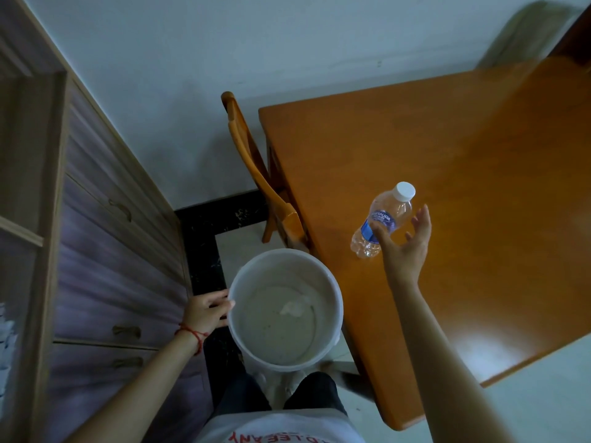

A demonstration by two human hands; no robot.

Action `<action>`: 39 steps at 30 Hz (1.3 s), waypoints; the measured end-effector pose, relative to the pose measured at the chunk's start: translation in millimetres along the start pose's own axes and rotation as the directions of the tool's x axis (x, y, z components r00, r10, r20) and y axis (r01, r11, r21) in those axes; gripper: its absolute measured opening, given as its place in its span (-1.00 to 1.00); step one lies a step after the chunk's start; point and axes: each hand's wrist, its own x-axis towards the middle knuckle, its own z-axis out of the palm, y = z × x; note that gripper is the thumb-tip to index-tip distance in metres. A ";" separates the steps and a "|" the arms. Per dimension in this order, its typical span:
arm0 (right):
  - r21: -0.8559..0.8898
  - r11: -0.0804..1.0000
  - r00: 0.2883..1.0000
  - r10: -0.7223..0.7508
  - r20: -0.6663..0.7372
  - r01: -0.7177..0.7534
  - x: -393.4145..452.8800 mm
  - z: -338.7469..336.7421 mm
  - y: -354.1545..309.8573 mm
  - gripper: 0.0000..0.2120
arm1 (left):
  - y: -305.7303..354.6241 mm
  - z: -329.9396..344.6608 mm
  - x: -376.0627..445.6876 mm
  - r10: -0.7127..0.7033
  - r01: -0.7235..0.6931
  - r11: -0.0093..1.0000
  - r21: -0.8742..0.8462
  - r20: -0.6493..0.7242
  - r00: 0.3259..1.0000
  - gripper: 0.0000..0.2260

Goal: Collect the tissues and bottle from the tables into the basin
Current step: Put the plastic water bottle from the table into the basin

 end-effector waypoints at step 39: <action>-0.237 0.965 0.823 0.044 0.566 0.111 -127.8 34.0 39.2 -0.54 | -21.0 -12.9 -19.2 0.041 -0.041 0.999 0.002 0.023 0.999 -0.66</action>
